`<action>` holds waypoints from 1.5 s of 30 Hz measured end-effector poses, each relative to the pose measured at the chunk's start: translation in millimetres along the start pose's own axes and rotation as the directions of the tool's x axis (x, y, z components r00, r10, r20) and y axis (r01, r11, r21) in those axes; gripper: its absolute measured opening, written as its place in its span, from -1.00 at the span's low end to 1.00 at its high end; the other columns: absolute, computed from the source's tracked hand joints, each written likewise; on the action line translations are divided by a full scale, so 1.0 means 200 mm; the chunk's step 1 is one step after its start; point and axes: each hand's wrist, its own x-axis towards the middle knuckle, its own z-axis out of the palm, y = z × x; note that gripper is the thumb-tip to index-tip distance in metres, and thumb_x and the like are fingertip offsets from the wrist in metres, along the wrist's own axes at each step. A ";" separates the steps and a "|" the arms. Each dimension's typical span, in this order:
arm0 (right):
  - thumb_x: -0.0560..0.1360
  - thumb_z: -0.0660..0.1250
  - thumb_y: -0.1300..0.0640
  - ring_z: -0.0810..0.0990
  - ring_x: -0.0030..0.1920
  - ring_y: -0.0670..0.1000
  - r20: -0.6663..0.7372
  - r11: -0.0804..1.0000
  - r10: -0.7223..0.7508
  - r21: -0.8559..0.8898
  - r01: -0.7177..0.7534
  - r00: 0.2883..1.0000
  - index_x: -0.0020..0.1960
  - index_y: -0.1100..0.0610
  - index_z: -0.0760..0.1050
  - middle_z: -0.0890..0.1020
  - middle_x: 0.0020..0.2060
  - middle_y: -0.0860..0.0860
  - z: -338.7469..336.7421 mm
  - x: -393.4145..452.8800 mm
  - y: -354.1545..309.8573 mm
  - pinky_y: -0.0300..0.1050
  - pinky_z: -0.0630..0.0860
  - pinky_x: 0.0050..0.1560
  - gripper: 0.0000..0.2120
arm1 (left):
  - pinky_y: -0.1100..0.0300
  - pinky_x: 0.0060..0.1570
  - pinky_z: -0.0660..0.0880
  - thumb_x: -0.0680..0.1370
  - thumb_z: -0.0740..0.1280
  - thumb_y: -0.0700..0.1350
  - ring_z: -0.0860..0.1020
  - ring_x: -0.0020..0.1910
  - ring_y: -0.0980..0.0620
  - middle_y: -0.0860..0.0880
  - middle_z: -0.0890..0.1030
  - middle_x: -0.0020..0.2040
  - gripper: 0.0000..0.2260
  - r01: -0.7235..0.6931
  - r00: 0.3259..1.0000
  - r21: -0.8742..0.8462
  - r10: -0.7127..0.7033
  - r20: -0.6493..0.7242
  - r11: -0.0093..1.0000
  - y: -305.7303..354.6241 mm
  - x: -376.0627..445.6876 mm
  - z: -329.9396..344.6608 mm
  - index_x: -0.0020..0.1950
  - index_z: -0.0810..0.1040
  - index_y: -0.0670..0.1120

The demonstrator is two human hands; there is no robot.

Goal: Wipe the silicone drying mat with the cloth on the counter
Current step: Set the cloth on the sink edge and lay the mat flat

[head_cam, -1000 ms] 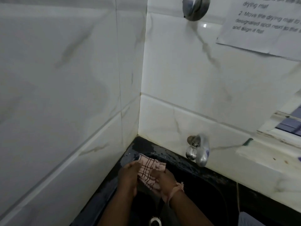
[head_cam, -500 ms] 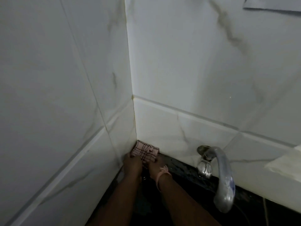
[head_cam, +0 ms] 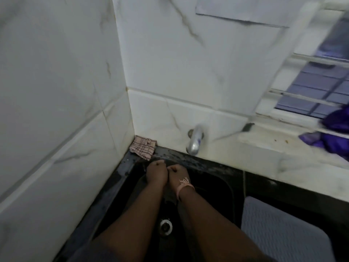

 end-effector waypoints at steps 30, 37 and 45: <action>0.64 0.23 0.16 0.60 0.11 0.20 -0.473 0.811 0.475 -0.090 -0.577 0.742 0.21 0.29 0.42 0.56 0.15 0.24 -1.62 -1.22 1.65 -0.08 0.53 -0.01 -0.77 | -0.07 0.30 0.48 0.68 0.20 0.01 0.47 0.34 -0.22 -0.24 0.42 0.41 -0.59 -0.284 0.933 0.770 -0.019 0.358 0.571 -0.71 -1.32 1.03 0.45 0.35 -0.18; 0.63 0.14 0.26 0.59 -0.18 0.07 -0.438 0.977 0.173 -0.037 -0.210 0.882 0.23 0.11 0.34 0.60 -0.13 0.05 -1.68 -1.23 1.63 -0.07 0.51 -0.16 -0.80 | 0.05 0.06 0.54 0.70 0.19 -0.01 0.59 0.05 0.00 -0.09 0.61 0.16 -0.79 -0.372 0.880 0.584 0.075 0.468 0.722 -0.69 -1.29 1.07 0.24 0.49 -0.08; 0.70 0.15 0.18 0.54 0.00 0.01 -0.610 0.991 0.056 0.133 0.033 0.791 0.30 0.01 0.50 0.57 0.03 -0.06 -1.96 -1.04 1.46 -0.13 0.44 0.03 -0.74 | 0.04 0.10 0.60 0.68 0.25 -0.17 0.66 0.06 0.03 -0.01 0.69 0.09 -0.78 -0.469 0.805 0.145 0.354 0.476 0.871 -0.48 -1.31 1.19 0.24 0.65 -0.09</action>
